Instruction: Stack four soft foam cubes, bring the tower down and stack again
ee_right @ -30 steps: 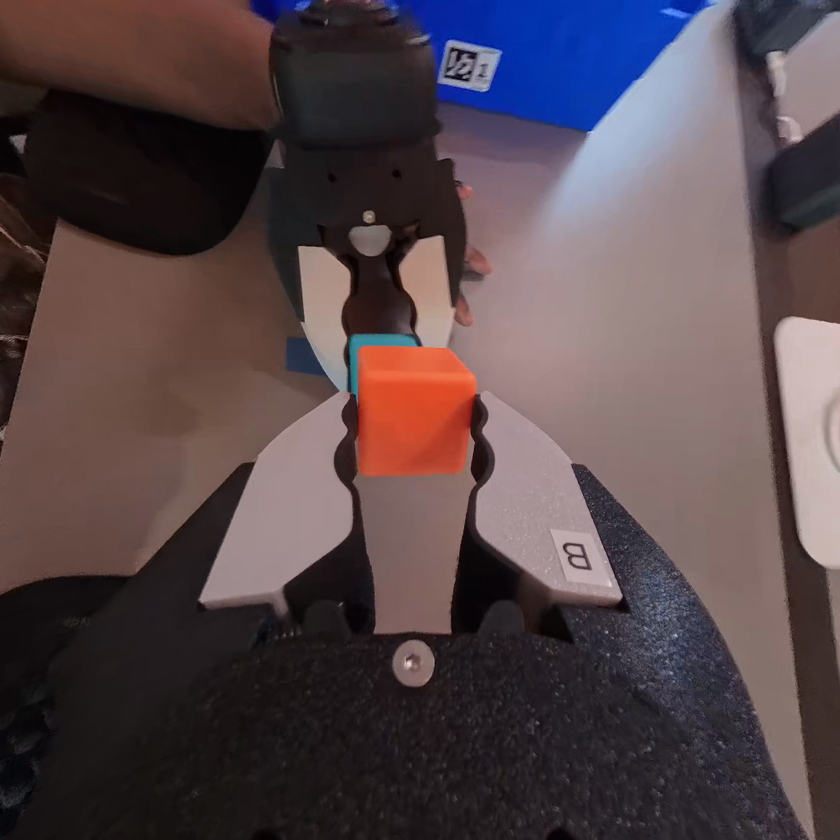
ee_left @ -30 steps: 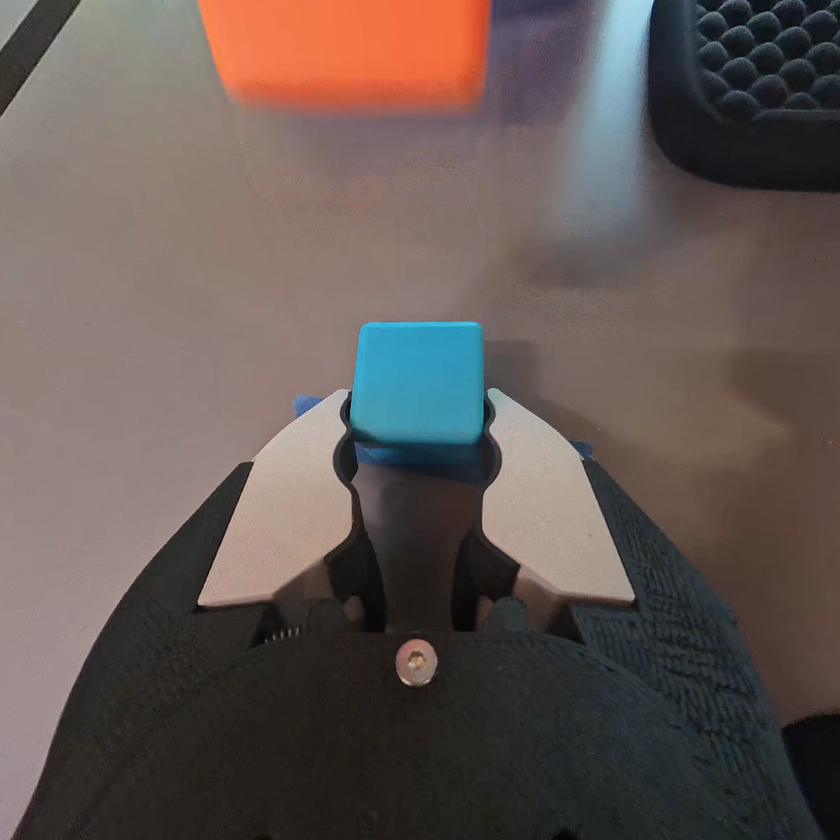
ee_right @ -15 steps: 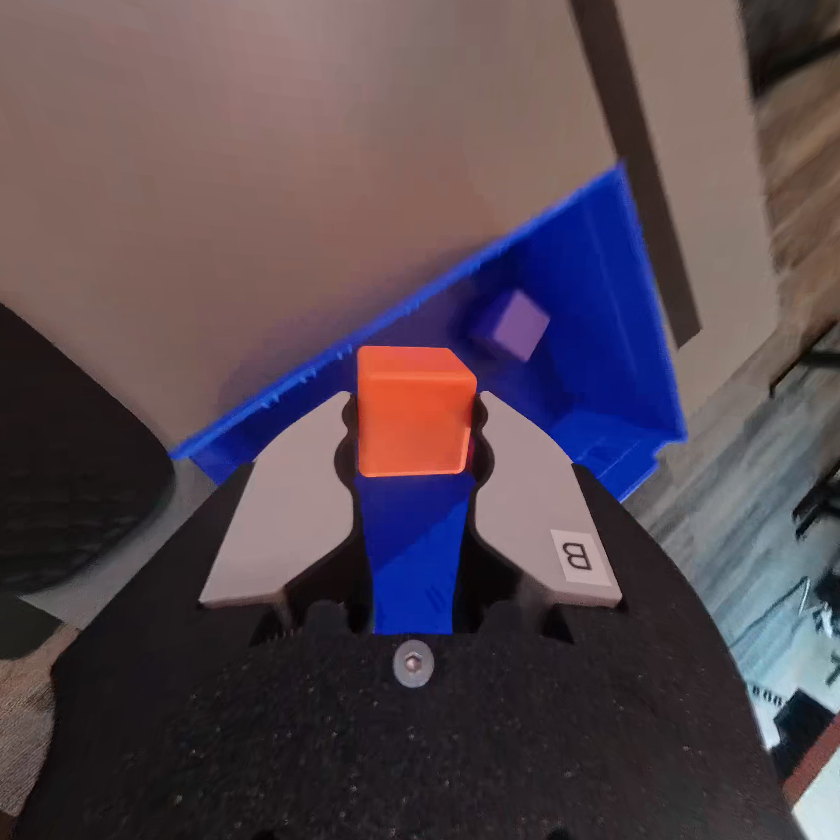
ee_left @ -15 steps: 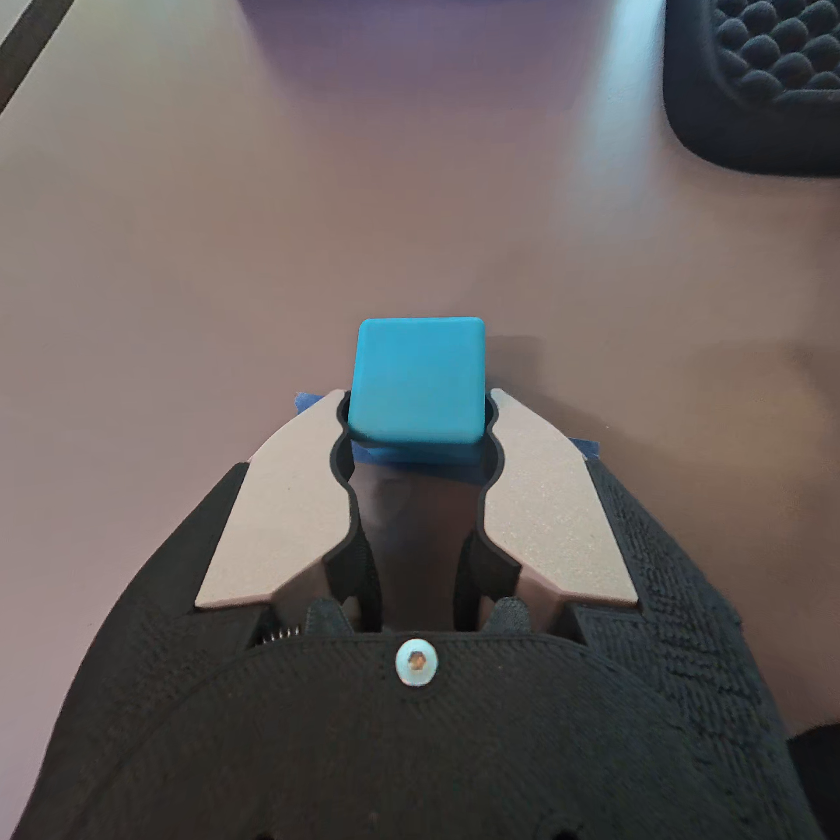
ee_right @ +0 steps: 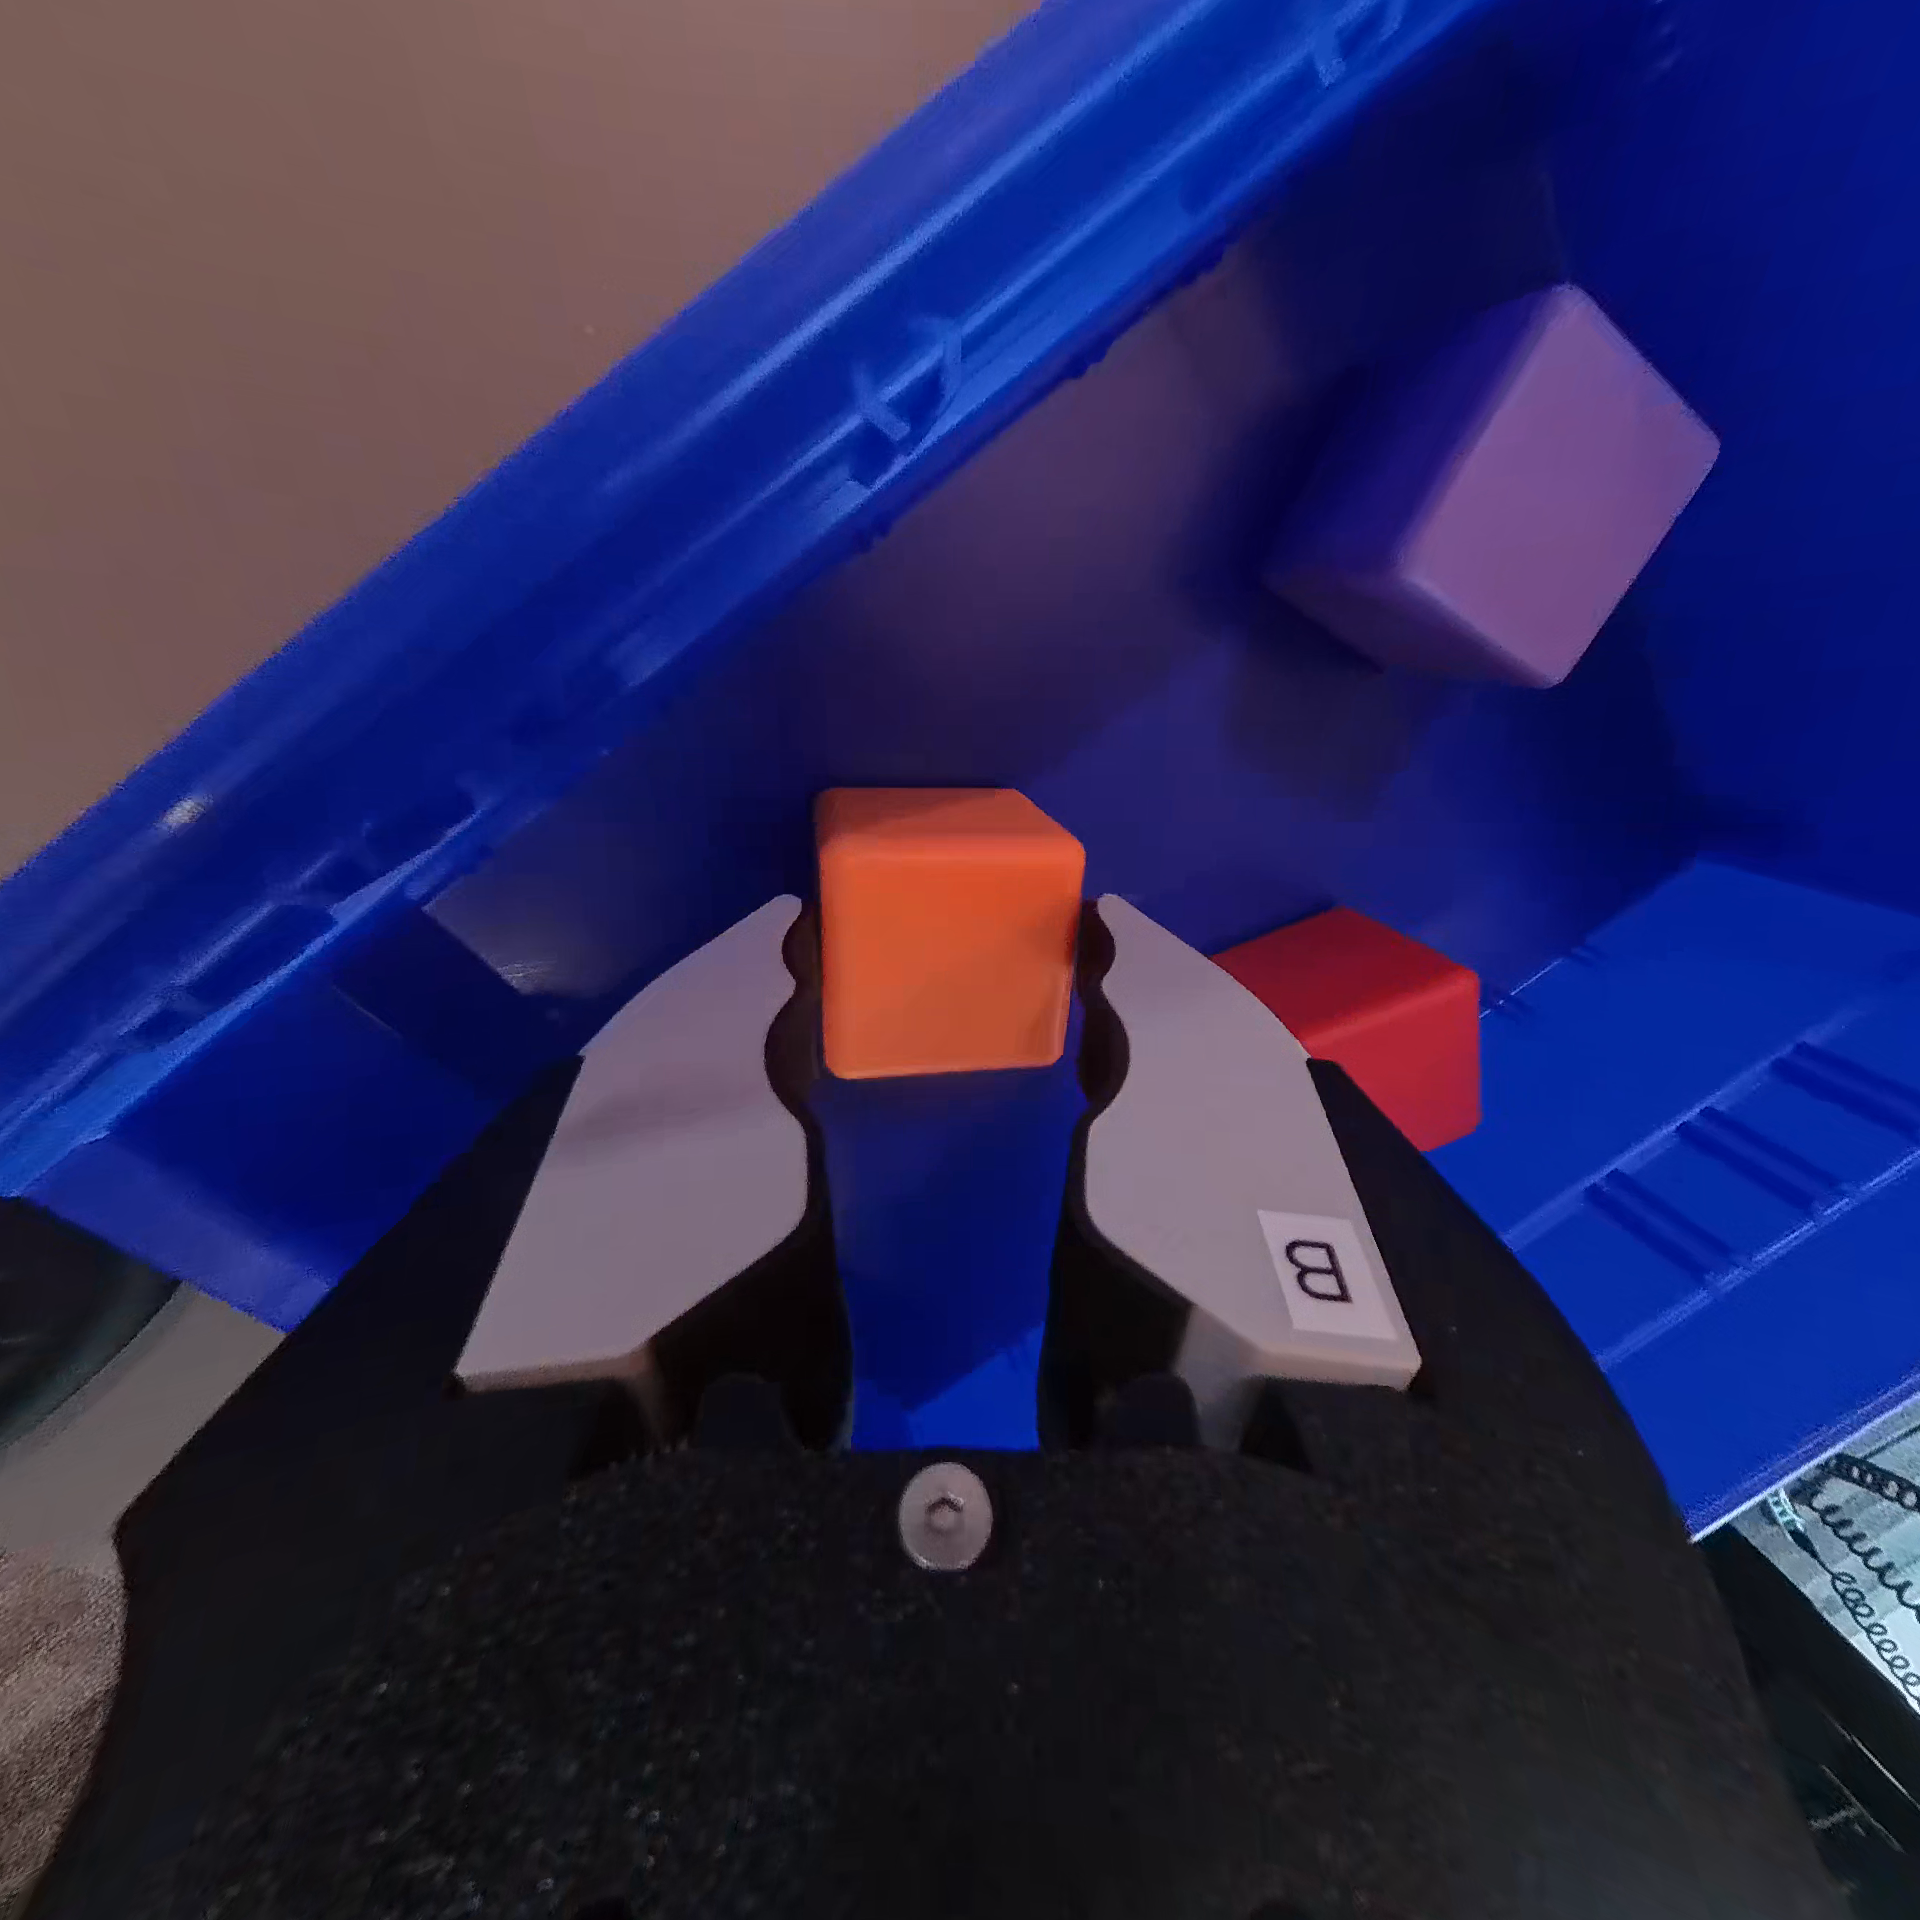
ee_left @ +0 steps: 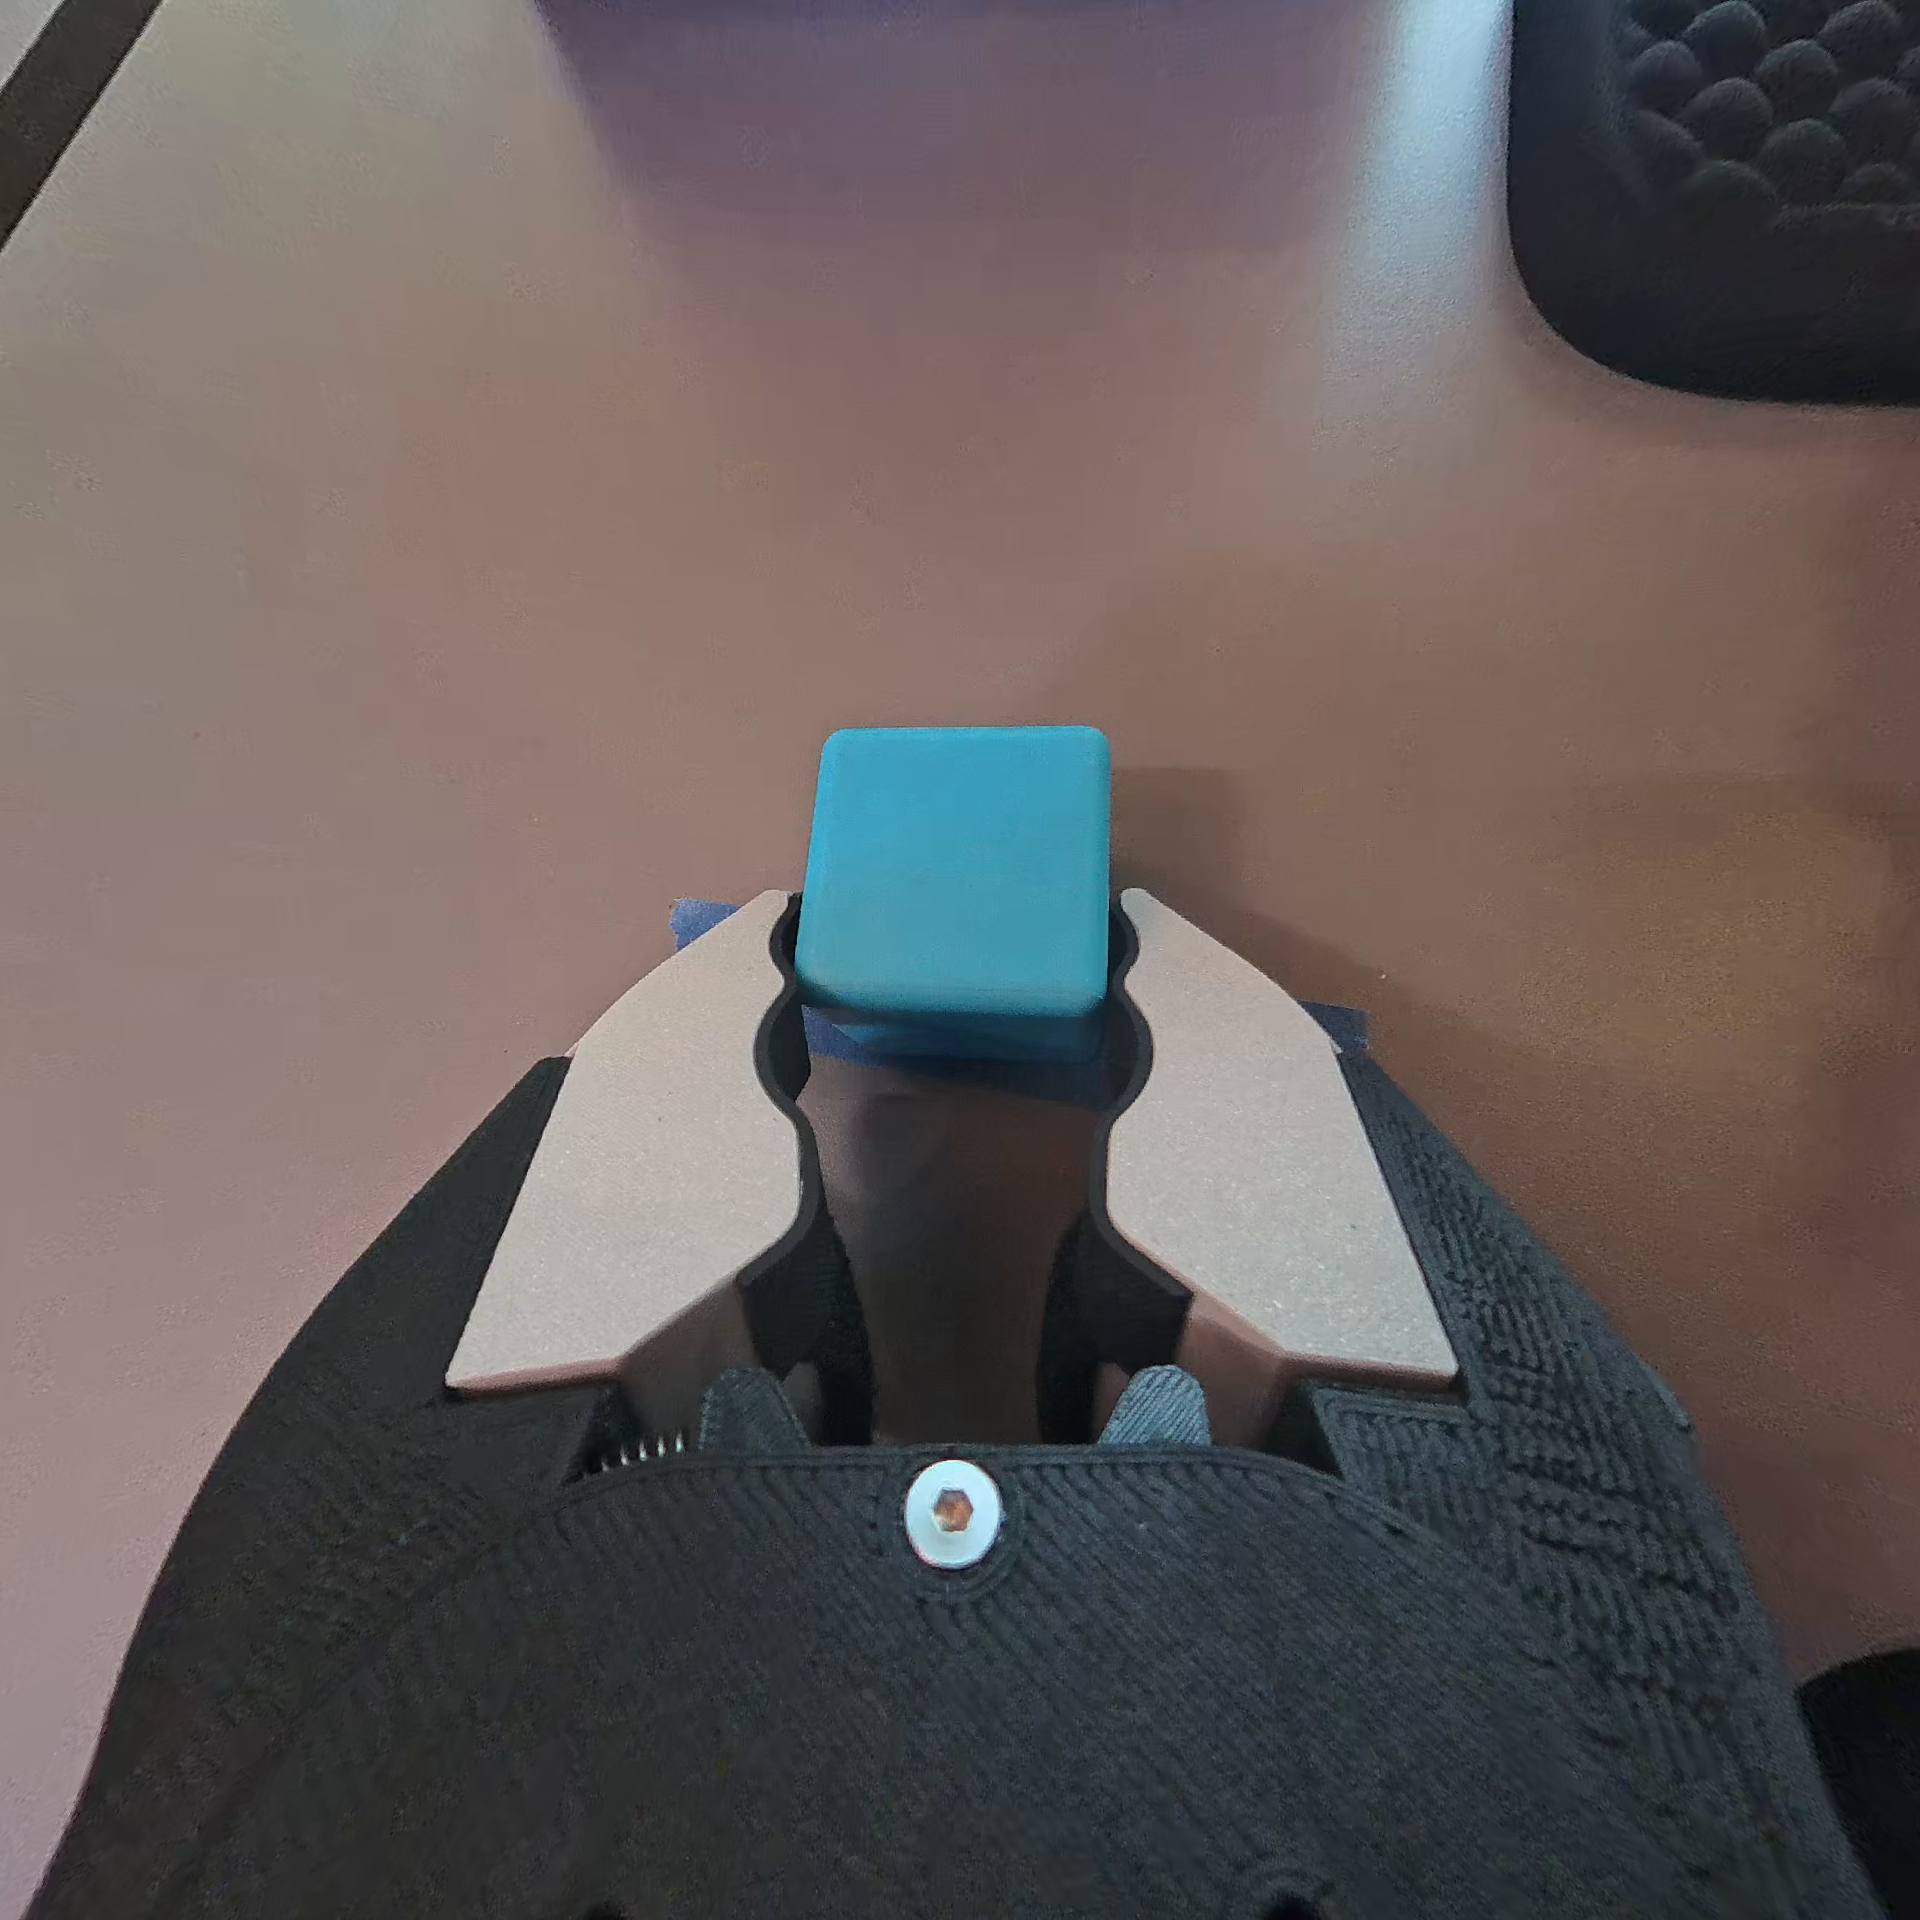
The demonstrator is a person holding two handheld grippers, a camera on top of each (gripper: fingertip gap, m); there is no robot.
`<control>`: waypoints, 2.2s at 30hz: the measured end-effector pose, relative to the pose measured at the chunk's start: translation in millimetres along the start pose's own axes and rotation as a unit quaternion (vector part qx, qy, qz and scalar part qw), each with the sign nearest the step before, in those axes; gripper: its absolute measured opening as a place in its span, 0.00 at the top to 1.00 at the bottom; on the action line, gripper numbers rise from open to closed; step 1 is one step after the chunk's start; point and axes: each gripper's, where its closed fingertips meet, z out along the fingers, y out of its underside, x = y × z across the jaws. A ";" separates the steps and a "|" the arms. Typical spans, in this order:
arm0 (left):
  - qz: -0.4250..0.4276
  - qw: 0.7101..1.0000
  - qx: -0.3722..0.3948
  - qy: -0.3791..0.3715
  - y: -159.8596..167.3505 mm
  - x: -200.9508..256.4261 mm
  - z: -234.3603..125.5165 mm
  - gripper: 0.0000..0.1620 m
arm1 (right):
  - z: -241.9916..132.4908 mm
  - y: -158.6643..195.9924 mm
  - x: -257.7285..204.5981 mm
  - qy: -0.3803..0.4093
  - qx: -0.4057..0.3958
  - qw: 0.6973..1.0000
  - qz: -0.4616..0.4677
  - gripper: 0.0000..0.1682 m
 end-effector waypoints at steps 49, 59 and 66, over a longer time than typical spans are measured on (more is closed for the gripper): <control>-0.044 0.991 0.120 0.027 -25.0 -5.3 -45.3 0.26 | -117.5 -14.5 -28.2 0.141 0.290 0.917 0.234 0.71; -0.050 0.991 0.121 0.021 -35.0 -1.6 -45.9 0.26 | -26.3 76.0 6.7 0.154 0.180 0.870 0.433 0.71; -0.092 0.975 0.164 -0.121 -68.6 6.8 -106.9 0.27 | -36.7 70.3 9.0 0.179 0.190 0.870 0.419 0.57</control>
